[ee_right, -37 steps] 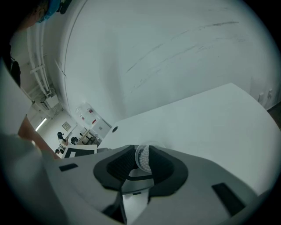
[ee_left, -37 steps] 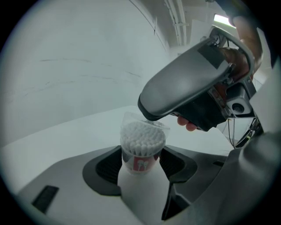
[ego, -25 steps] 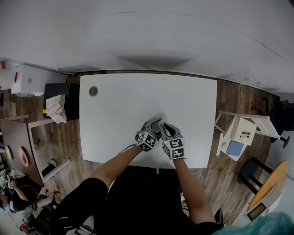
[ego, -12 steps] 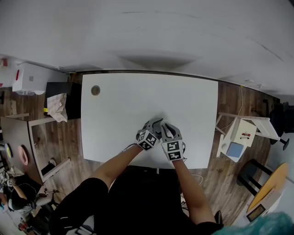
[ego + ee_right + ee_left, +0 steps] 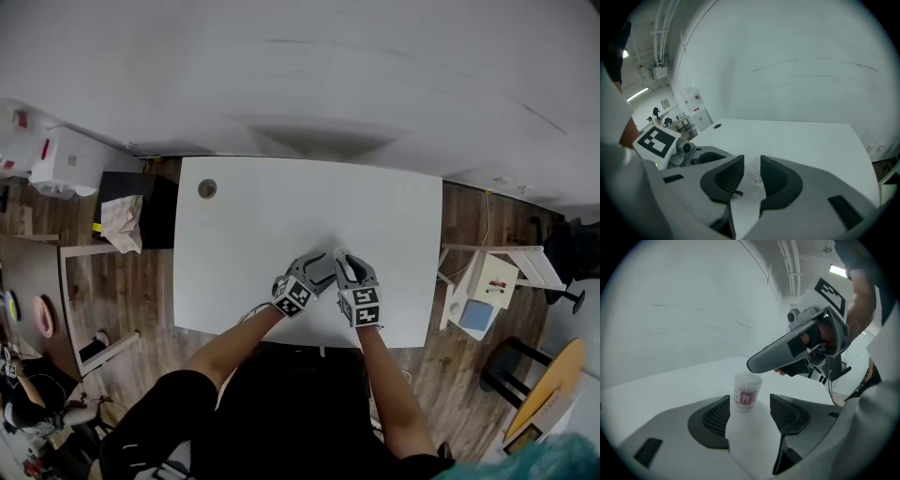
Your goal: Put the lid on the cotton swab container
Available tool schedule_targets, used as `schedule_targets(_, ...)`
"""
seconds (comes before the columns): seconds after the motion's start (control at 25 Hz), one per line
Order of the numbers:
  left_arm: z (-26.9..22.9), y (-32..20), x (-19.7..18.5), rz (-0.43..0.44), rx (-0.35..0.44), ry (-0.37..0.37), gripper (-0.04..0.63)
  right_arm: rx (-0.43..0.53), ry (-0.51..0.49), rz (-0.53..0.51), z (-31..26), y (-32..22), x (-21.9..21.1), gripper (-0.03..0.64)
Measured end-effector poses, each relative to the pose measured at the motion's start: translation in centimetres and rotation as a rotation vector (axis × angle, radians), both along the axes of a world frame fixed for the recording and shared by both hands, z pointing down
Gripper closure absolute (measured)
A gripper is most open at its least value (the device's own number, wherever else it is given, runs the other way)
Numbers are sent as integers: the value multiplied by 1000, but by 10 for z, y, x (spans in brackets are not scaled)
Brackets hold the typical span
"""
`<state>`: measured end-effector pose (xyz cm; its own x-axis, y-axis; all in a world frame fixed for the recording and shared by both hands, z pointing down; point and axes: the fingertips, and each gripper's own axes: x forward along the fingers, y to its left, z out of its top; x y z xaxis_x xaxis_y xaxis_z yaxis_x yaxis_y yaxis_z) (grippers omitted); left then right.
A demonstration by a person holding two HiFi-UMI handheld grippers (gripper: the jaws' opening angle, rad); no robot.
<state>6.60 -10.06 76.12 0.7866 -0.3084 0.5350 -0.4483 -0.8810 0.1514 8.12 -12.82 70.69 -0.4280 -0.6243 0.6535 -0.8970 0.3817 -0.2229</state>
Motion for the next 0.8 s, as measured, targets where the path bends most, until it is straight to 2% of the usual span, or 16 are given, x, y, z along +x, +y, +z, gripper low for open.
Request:
schedule_targets(0.24,-28,17,-14,-56,-21,82,322,45,-42,65,-30,24,-2,512)
schedule_targets(0.4,-59,27,-26,-62,-10,134,332,67,-124,118,-52,44,-10,512)
schedule_targets(0.56,-90,48,-34,-38,-22,241,453,120,-163,166,-79,69,-16,512)
schedule_targets(0.68,-109,60,-46,-59,8,234,562,174,-180,205,-104,87,-18,512)
schedule_targets(0.8,-135,70,-57,-100,22,247,579,238,-184,242,-130,104,-21,514)
